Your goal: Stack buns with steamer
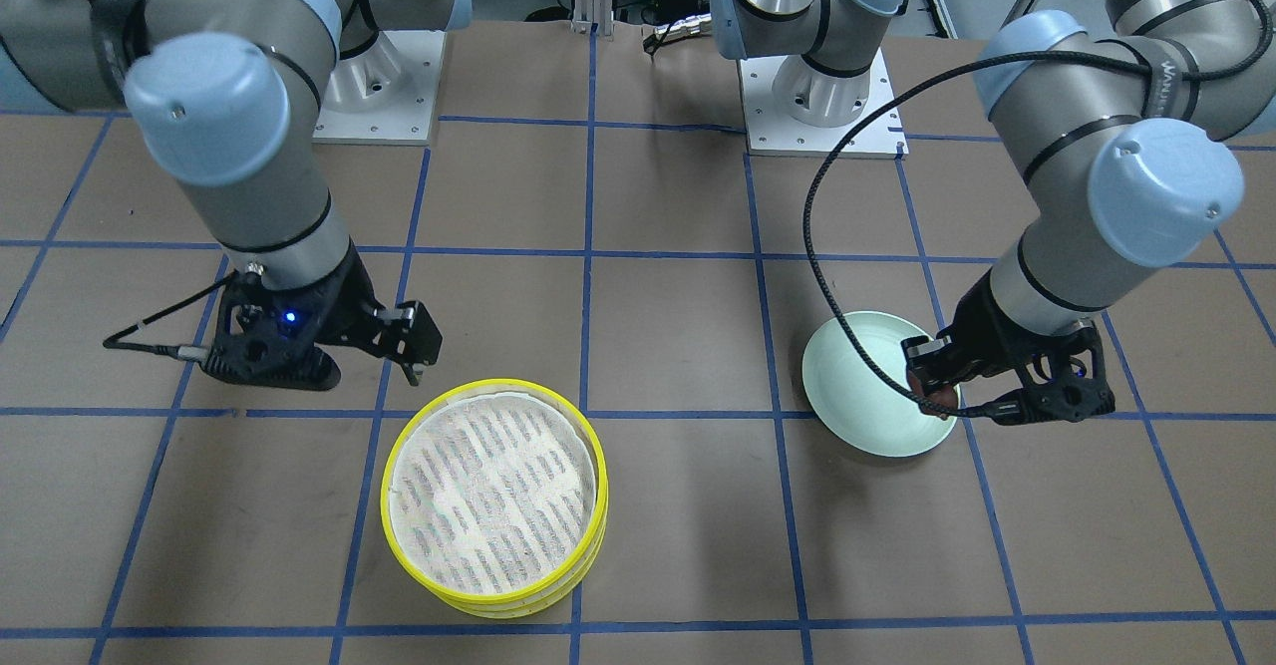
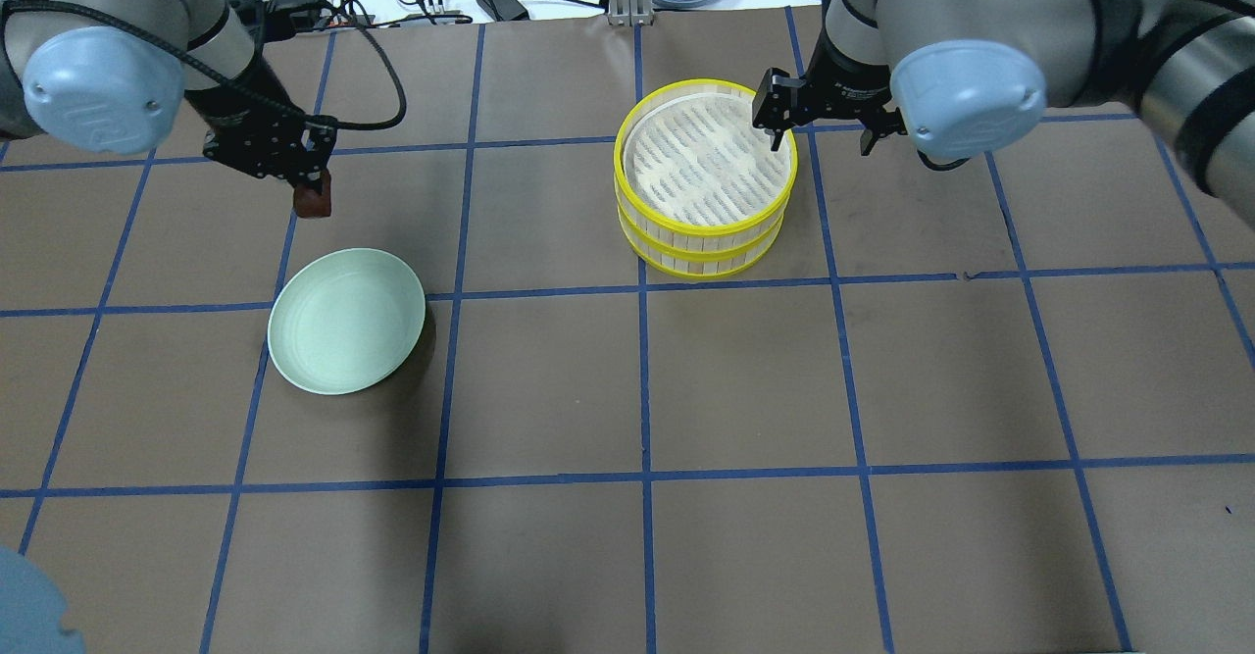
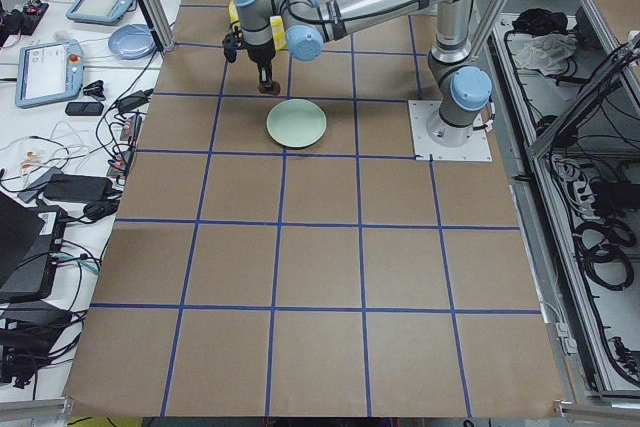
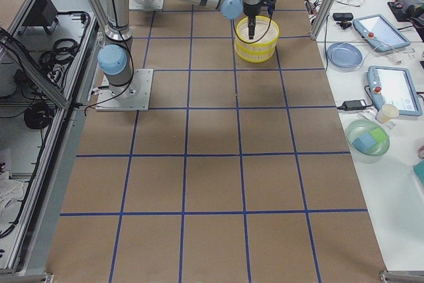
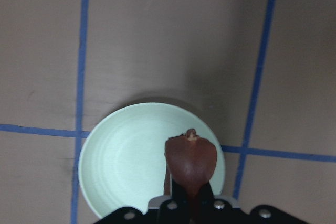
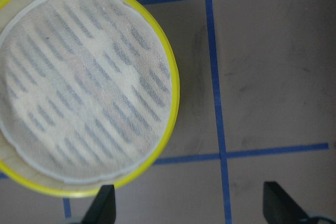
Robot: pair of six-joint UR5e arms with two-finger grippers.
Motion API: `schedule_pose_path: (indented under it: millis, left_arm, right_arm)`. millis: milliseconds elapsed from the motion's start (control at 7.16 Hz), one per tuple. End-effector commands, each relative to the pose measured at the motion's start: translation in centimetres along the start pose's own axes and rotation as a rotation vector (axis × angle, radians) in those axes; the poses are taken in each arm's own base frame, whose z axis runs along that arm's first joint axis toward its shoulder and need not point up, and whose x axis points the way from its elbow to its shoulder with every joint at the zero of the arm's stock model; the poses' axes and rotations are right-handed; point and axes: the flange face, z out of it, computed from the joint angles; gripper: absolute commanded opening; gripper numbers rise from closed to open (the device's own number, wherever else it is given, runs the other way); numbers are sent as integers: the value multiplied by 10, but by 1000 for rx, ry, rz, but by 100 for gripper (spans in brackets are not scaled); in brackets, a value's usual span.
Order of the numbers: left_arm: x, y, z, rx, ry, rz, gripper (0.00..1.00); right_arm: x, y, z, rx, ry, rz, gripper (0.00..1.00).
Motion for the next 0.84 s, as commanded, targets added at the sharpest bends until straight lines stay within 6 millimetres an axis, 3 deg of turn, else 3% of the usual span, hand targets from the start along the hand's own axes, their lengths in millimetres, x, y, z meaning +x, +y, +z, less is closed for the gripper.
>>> schedule_pose_path:
  millis: [0, 140, 279, 559, 699]
  left_arm:
    - [101, 13, -23, 174, 87, -85, 0]
    - [140, 19, -32, 250, 179, -132, 0]
    - [159, 26, -35, 237, 253, -180, 0]
    - [197, 32, -31, 247, 388, -221, 0]
    - [215, 30, -26, 293, 452, -238, 0]
  right_arm:
    - [10, 69, -86, -47, 19, -1, 100]
    - [13, 89, -106, -51, 23, 0, 100]
    - [14, 99, -125, -63, 25, -2, 100]
    - [16, 93, -143, -50, 64, -27, 100]
    - [16, 89, -141, -45, 66, -34, 100]
